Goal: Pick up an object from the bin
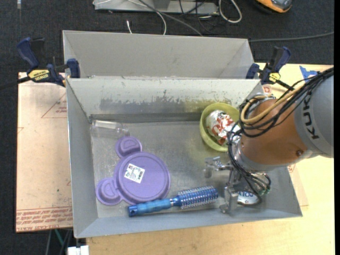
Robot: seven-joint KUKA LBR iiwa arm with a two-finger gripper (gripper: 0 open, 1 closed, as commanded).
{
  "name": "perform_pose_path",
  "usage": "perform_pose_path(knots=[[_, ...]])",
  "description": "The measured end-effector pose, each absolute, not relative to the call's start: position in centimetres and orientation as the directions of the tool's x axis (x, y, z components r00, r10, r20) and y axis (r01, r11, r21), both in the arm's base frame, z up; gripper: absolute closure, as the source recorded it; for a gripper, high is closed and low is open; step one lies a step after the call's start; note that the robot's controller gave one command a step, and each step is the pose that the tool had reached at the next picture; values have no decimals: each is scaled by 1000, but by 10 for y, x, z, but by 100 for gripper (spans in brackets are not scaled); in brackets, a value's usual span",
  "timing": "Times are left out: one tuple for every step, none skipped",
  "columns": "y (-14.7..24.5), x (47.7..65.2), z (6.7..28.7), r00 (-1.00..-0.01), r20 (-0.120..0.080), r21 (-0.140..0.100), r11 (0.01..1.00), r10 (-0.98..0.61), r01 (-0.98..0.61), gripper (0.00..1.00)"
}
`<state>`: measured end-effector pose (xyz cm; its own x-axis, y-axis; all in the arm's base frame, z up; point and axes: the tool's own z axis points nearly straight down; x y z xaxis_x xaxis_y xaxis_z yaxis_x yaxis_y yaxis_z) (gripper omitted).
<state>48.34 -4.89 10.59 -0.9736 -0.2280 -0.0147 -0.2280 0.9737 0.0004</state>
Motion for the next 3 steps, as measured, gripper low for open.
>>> perform_pose_path(knots=[[-113,484,82,-994,9,40,994,105,105,0],[-32,483,108,-999,-11,-2,999,47,48,100],[-13,483,113,-999,-11,-2,999,47,47,100]])
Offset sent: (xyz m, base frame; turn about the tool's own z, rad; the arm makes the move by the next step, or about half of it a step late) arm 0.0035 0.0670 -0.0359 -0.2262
